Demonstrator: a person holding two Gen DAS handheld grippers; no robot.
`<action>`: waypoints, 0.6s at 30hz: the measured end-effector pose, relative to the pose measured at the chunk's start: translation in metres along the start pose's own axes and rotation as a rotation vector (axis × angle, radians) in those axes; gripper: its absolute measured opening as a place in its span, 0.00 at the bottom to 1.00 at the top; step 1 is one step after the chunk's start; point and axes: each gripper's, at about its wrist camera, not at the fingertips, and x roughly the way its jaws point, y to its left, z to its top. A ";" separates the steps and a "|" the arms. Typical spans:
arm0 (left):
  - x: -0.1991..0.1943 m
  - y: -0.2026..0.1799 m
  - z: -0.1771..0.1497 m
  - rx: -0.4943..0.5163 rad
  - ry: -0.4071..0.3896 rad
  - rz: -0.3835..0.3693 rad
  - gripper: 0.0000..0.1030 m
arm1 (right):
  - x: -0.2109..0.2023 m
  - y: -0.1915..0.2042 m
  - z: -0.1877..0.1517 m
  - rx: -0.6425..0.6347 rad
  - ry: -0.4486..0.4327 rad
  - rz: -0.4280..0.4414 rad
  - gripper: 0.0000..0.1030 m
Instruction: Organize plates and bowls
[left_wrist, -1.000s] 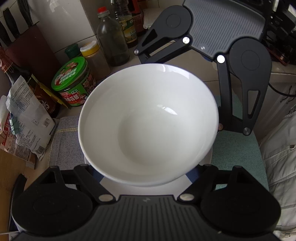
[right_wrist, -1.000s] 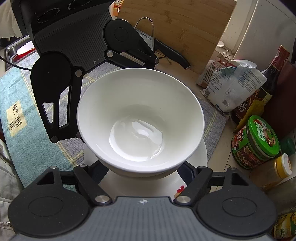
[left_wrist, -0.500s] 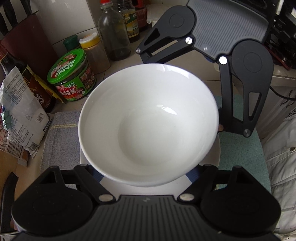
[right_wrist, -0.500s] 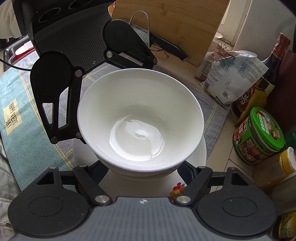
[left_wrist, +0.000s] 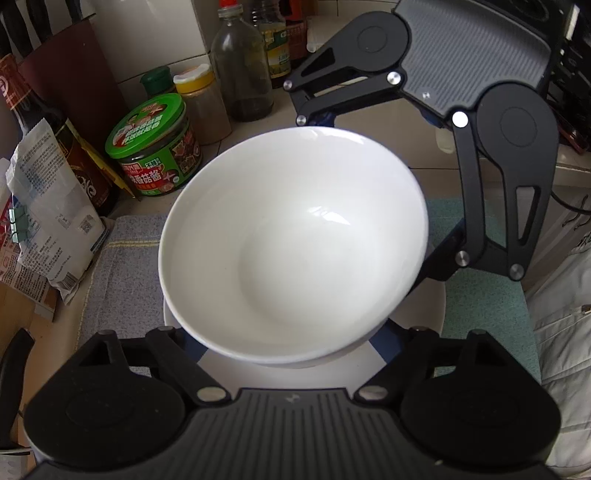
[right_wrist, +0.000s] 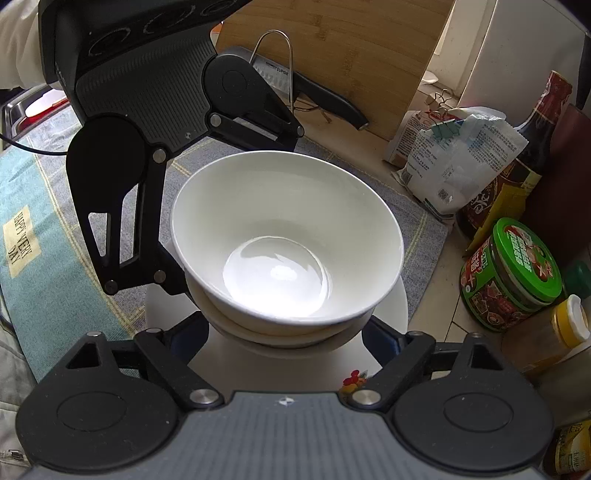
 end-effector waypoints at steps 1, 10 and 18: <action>0.000 -0.001 0.000 0.001 -0.003 0.007 0.85 | -0.002 0.001 0.001 -0.005 -0.012 -0.011 1.00; -0.020 -0.004 -0.014 -0.063 -0.076 0.103 0.98 | -0.006 0.008 -0.001 0.011 -0.027 -0.046 1.00; -0.052 -0.018 -0.048 -0.274 -0.146 0.231 0.98 | -0.009 0.014 -0.007 0.034 -0.008 -0.090 1.00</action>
